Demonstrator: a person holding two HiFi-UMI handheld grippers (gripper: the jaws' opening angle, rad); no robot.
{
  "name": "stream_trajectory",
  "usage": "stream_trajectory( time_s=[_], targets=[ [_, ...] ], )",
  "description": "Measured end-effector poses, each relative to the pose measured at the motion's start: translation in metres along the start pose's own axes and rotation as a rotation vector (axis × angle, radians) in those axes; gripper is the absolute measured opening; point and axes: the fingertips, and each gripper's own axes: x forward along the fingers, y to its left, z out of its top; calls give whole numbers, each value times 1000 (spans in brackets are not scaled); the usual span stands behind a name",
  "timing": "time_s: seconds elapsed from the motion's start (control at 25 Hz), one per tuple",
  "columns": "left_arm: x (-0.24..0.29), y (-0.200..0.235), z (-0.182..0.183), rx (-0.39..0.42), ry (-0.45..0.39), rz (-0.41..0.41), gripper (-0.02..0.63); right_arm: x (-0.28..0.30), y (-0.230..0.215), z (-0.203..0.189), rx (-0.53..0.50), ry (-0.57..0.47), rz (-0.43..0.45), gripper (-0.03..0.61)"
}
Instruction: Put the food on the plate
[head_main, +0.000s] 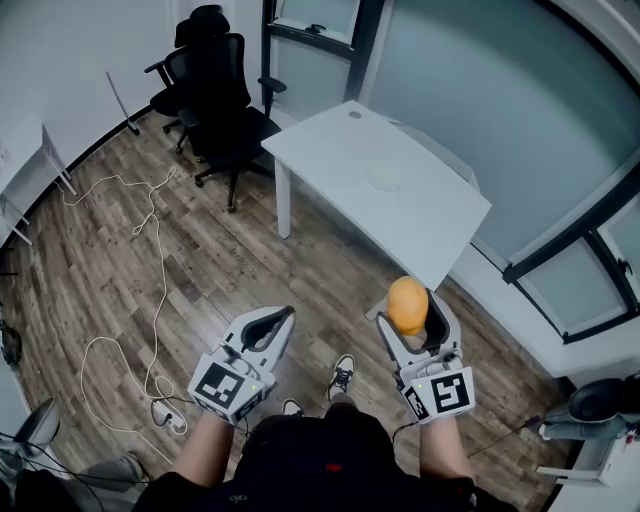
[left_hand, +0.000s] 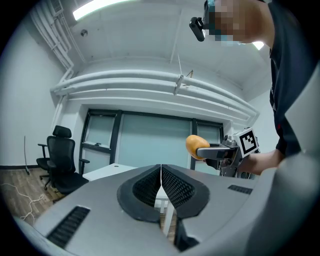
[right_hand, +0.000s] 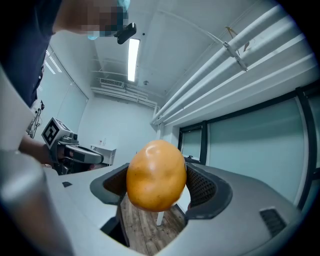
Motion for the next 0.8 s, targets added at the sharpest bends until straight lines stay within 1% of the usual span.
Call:
stream_trajectory(
  time_s=[0.24, 0.36, 0.48, 0.64, 0.8],
  targets=[
    [46, 19, -2, 18, 17, -12, 25, 27, -39, -13, 9, 3, -15, 360],
    [79, 31, 1, 28, 23, -16, 25, 45, -67, -18, 10, -6, -17, 360],
    [117, 39, 6, 16, 33, -14, 25, 63, -100, -22, 12, -12, -13, 360],
    [173, 44, 14, 32, 37, -10, 25, 86, -151, -30, 17, -18, -4, 360],
    [228, 53, 21, 25, 46, 6, 25, 111, -200, -42, 22, -21, 12, 360]
  ],
)
